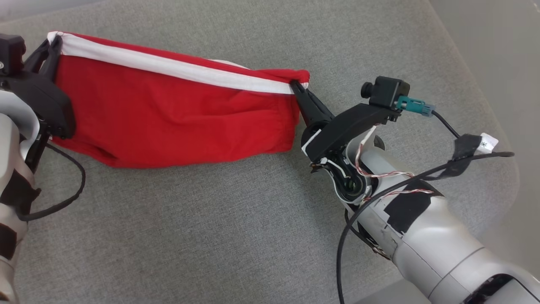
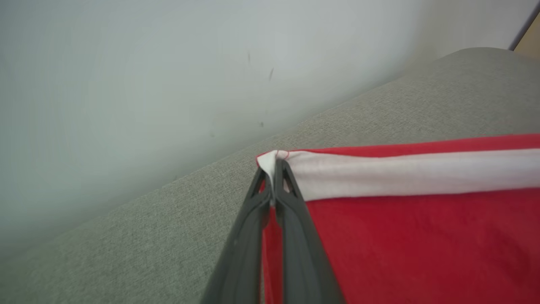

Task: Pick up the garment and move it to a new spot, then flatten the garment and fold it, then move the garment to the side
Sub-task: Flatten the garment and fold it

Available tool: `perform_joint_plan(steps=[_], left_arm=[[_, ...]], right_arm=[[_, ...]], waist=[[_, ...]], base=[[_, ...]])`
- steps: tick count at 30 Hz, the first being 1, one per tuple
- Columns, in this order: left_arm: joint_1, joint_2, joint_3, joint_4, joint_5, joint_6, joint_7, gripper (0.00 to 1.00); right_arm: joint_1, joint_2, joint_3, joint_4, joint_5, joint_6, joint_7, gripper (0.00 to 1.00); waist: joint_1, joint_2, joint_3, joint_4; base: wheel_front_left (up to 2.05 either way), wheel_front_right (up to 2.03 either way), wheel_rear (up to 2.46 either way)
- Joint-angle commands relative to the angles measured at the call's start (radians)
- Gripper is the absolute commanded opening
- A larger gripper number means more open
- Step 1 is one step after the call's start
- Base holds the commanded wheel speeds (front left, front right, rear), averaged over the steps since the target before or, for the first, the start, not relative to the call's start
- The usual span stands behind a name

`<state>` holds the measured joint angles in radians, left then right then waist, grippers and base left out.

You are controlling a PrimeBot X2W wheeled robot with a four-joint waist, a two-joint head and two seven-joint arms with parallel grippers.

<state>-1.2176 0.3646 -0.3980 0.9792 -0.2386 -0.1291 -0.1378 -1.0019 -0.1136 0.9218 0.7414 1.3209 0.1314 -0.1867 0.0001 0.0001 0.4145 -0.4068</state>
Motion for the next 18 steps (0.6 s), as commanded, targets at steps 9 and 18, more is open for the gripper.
perform_joint_plan(steps=[9,18], left_arm=[[-0.024,-0.02,-0.022,0.086,-0.006,0.001,-0.087,1.0],[0.033,-0.024,-0.018,0.085,-0.041,0.0,-0.126,1.0]], right_arm=[[-0.033,-0.002,0.058,0.04,-0.011,-0.001,-0.041,1.0],[0.002,-0.086,0.119,0.004,-0.045,-0.001,-0.059,1.0]], waist=[[-0.0001,-0.0001,0.0,0.019],[-0.0001,-0.0001,-0.071,0.042]], base=[[0.0,0.0,0.0],[0.0,0.0,0.0]])
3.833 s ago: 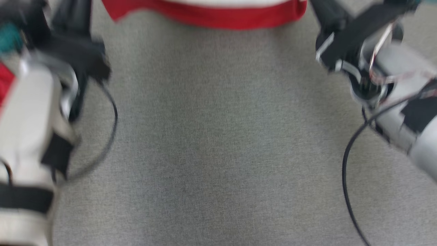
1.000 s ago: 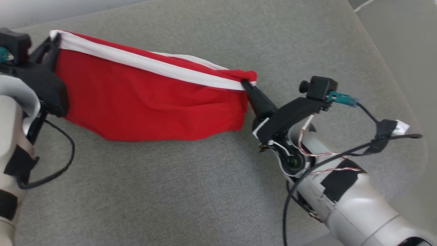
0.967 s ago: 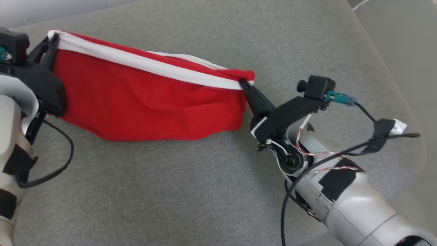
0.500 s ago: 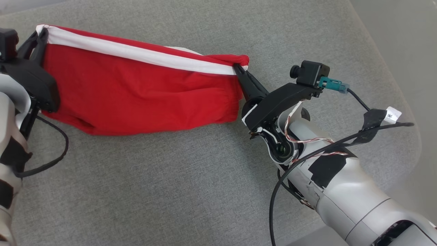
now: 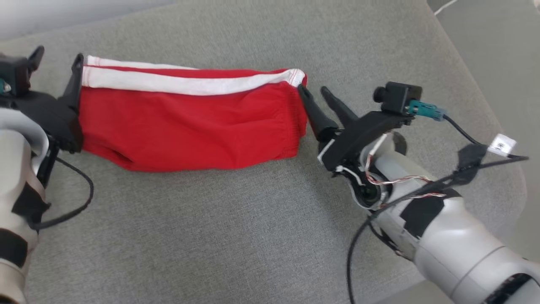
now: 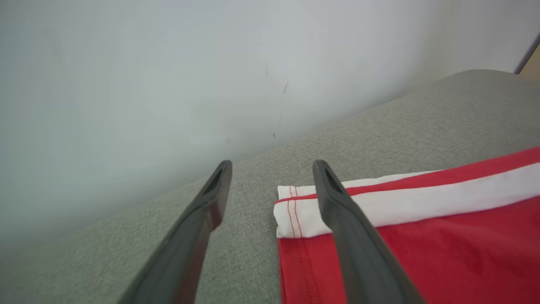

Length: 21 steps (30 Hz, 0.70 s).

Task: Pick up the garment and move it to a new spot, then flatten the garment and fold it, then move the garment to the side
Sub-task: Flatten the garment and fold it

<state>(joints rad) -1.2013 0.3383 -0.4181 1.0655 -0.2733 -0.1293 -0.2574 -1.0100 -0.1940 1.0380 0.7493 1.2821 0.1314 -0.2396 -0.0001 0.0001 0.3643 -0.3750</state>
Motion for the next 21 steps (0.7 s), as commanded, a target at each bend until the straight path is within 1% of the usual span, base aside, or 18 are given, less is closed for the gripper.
perform_joint_plan(steps=[1,6,8,12,17,19,21], left_arm=[[0.028,0.002,0.003,-0.006,-0.012,0.001,-0.008,1.0],[0.099,0.013,0.017,-0.078,-0.029,0.001,-0.009,1.0],[0.136,0.018,0.03,-0.114,-0.034,0.004,-0.009,1.0],[0.207,0.024,0.061,-0.195,-0.043,0.021,-0.009,1.0],[0.291,0.022,0.099,-0.278,-0.053,0.044,-0.009,1.0],[0.317,0.019,0.109,-0.299,-0.056,0.049,-0.009,1.0],[0.342,0.018,0.12,-0.311,-0.061,0.052,-0.009,1.0]], right_arm=[[0.016,-0.019,0.003,-0.011,-0.015,-0.001,-0.011,1.0],[0.061,-0.077,0.007,-0.069,-0.077,-0.001,-0.025,1.0],[0.086,-0.096,-0.017,-0.097,-0.11,-0.001,-0.026,1.0],[0.18,-0.125,-0.116,-0.183,-0.219,-0.001,-0.026,1.0],[0.341,-0.14,-0.279,-0.309,-0.386,-0.001,-0.025,1.0],[0.405,-0.135,-0.343,-0.357,-0.458,-0.001,-0.025,1.0],[0.452,-0.133,-0.401,-0.404,-0.568,-0.001,-0.025,1.0]], waist=[[0.0001,-0.0001,-0.029,0.013],[0.0001,-0.0001,-0.072,0.03],[0.0001,-0.0001,-0.085,0.036],[0.0001,-0.0001,-0.108,0.048],[0.0001,-0.0001,-0.132,0.06],[0.0001,-0.0001,-0.138,0.062],[0.0001,-0.0001,-0.144,0.061]], base=[[0.0,0.0,0.0],[0.0,0.0,0.0],[0.0,0.0,0.0],[0.0,0.0,0.0],[0.0,0.0,0.0],[0.0,0.0,0.0],[0.0,0.0,0.0]])
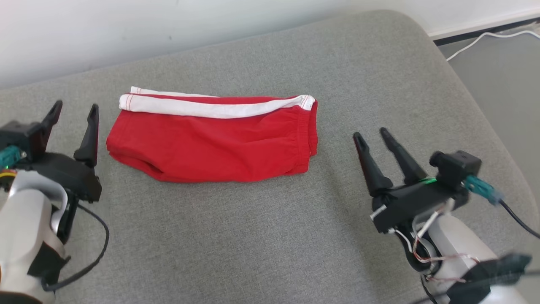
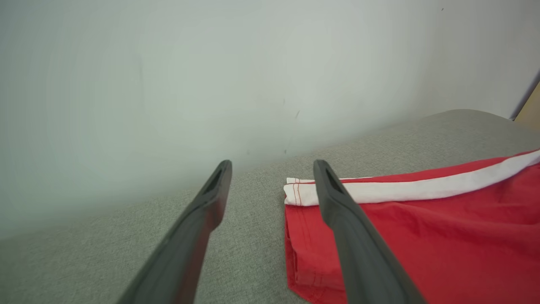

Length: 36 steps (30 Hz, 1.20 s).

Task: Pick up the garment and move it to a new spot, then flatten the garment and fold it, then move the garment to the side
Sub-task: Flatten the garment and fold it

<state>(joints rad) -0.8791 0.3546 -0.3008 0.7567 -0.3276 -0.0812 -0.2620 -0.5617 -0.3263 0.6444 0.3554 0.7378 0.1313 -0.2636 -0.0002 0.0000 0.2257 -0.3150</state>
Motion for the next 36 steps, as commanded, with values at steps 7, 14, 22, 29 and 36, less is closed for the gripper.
perform_joint_plan(steps=[7,14,22,29,36], left_arm=[[0.072,-0.005,0.031,-0.015,-0.022,0.007,-0.004,1.0],[0.122,-0.023,0.037,-0.015,-0.007,0.015,-0.004,1.0],[0.132,-0.095,0.042,0.012,-0.005,0.032,-0.004,1.0],[0.085,-0.16,0.04,0.139,0.015,0.07,-0.004,1.0],[0.052,-0.143,0.058,0.225,0.028,0.101,-0.004,1.0]], right_arm=[[0.155,0.074,-0.165,-0.151,-0.233,-0.001,-0.001,1.0],[0.268,0.145,-0.236,-0.213,-0.334,-0.001,-0.001,1.0],[0.303,0.143,-0.258,-0.213,-0.355,-0.001,-0.001,1.0],[0.307,0.133,-0.246,-0.214,-0.36,-0.001,-0.001,1.0],[0.303,0.13,-0.244,-0.206,-0.354,-0.001,-0.001,1.0]], waist=[[0.0002,0.0,-0.016,-0.01],[0.0002,0.0,-0.019,-0.029],[0.0002,0.0,-0.001,-0.022],[0.0002,0.0,0.005,-0.023],[0.0002,0.0,0.014,-0.048]], base=[[0.0,0.0,0.0],[0.0,0.0,0.0],[0.0,0.0,0.0],[0.0,0.0,0.0],[0.0,0.0,0.0]])
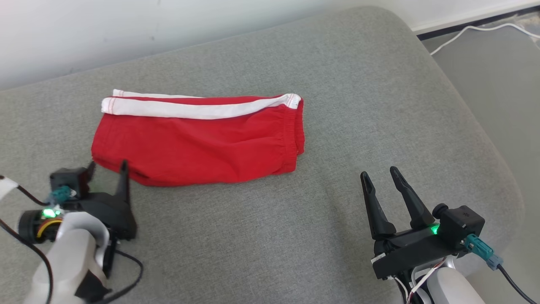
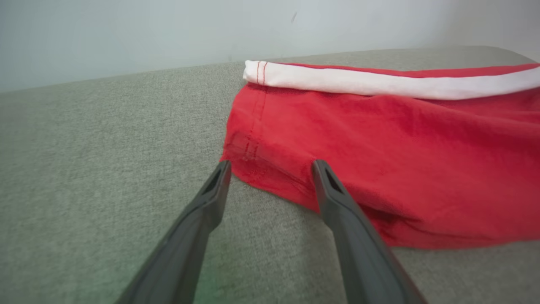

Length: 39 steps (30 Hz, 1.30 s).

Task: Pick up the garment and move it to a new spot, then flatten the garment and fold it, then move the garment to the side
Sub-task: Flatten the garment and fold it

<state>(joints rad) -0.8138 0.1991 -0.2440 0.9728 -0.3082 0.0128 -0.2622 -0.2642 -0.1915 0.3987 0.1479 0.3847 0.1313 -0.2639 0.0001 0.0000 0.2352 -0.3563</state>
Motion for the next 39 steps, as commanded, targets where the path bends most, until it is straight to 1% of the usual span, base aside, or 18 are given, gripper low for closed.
perform_joint_plan(steps=[1,7,10,16,17,18,19,27,31,35,39], left_arm=[[-0.016,0.011,0.004,0.013,0.01,0.007,-0.004,1.0],[-0.033,0.003,0.018,0.075,-0.007,-0.009,-0.004,1.0],[-0.043,0.009,0.024,0.108,-0.015,-0.016,-0.004,1.0],[-0.063,0.001,0.024,0.139,-0.016,-0.028,-0.002,1.0],[-0.065,0.001,0.024,0.14,-0.014,-0.026,-0.002,0.44],[-0.065,0.002,0.02,0.14,-0.006,-0.025,-0.002,0.05],[-0.064,0.003,0.014,0.14,0.002,-0.026,-0.002,0.0],[-0.017,-0.008,-0.003,0.123,0.025,-0.019,-0.002,0.0],[0.035,-0.028,0.017,0.095,0.008,-0.013,-0.002,0.0],[0.1,-0.045,0.029,0.064,0.005,-0.024,-0.002,0.0],[0.175,-0.072,0.045,0.013,-0.003,-0.021,-0.003,0.0]], right_arm=[[0.005,-0.005,0.002,0.003,0.001,-0.001,0.0,1.0],[0.003,-0.004,0.006,0.01,0.002,-0.001,0.0,1.0],[-0.004,-0.005,0.012,0.015,0.002,-0.001,0.0,1.0],[-0.011,-0.011,0.025,0.025,0.007,-0.001,0.0,1.0],[-0.013,-0.012,0.027,0.026,0.008,-0.001,0.0,1.0],[-0.013,-0.012,0.029,0.028,0.009,-0.001,0.0,1.0],[-0.013,-0.013,0.03,0.03,0.01,-0.001,0.0,1.0],[0.012,-0.013,0.037,0.048,0.012,-0.001,0.0,1.0],[0.033,-0.005,0.032,0.058,0.009,-0.001,0.0,1.0],[0.053,-0.002,0.025,0.067,0.007,-0.001,0.0,1.0],[0.081,0.001,0.013,0.074,-0.001,-0.001,0.0,1.0]], waist=[[-0.0001,0.0,0.006,-0.009],[-0.0001,0.0,0.012,-0.016],[-0.0001,0.0,0.015,-0.02],[-0.0001,0.0,0.014,-0.029],[-0.0001,0.0,0.014,-0.031],[-0.0001,0.0,0.013,-0.032],[-0.0001,0.0,0.011,-0.033],[-0.0001,0.0,-0.046,-0.001],[-0.0001,0.0,-0.097,0.03],[-0.0001,0.0,-0.148,0.063],[-0.0001,0.0,-0.189,0.093]], base=[[0.0,0.0,0.0],[0.0,0.0,0.0],[0.0,0.0,0.0],[0.0,0.0,0.0],[0.0,0.0,0.0],[0.0,0.0,0.0],[0.0,0.0,0.0],[0.0,0.0,0.0],[0.0,0.0,0.0],[0.0,0.0,0.0],[0.0,0.0,0.0]])
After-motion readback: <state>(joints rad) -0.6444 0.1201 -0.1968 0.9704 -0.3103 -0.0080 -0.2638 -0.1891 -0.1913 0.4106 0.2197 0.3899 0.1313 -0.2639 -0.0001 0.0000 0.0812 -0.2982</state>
